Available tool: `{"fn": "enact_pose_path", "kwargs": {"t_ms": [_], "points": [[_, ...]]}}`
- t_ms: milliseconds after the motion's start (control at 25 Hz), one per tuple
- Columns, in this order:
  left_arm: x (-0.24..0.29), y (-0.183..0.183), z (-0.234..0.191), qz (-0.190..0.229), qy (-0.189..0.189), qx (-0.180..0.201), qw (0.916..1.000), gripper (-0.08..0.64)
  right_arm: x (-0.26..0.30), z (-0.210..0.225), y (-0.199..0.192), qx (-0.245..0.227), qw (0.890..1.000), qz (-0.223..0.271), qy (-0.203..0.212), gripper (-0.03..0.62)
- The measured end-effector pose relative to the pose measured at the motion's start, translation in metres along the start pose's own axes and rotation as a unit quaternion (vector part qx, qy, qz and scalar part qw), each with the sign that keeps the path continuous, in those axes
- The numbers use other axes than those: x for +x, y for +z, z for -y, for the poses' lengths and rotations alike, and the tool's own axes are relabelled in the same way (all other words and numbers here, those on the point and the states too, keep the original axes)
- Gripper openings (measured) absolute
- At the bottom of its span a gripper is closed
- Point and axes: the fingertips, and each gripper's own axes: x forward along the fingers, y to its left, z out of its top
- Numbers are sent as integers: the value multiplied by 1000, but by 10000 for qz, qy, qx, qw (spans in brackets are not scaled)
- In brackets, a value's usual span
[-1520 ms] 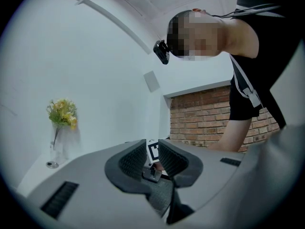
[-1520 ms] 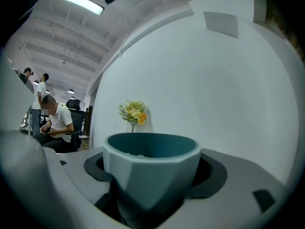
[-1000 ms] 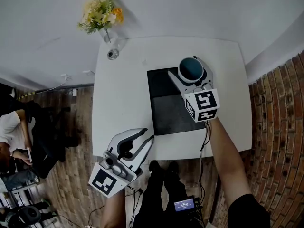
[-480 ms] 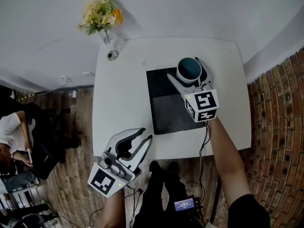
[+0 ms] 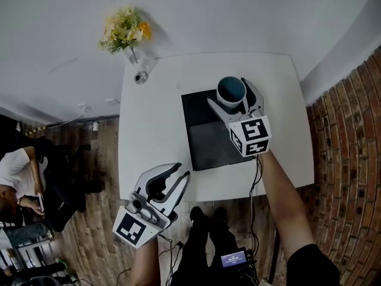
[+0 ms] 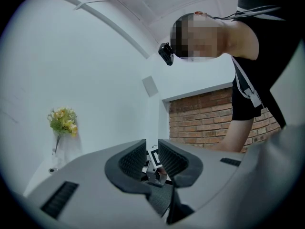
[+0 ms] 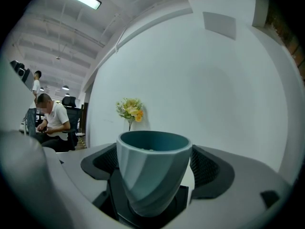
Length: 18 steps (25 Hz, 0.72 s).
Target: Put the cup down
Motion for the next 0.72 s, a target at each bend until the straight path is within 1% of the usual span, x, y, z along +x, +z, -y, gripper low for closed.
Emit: {"fn": "enact_pose_path", "kwargs": {"t_ms": [320,720], "points": [[-5,11,6,50,31,95,9999,83,-15,-1,2,76,10000,-3,-43,456],[-10,25,14,36,85,204,9997,83,-46,3,12,193,9995,35,-235,456]]}}
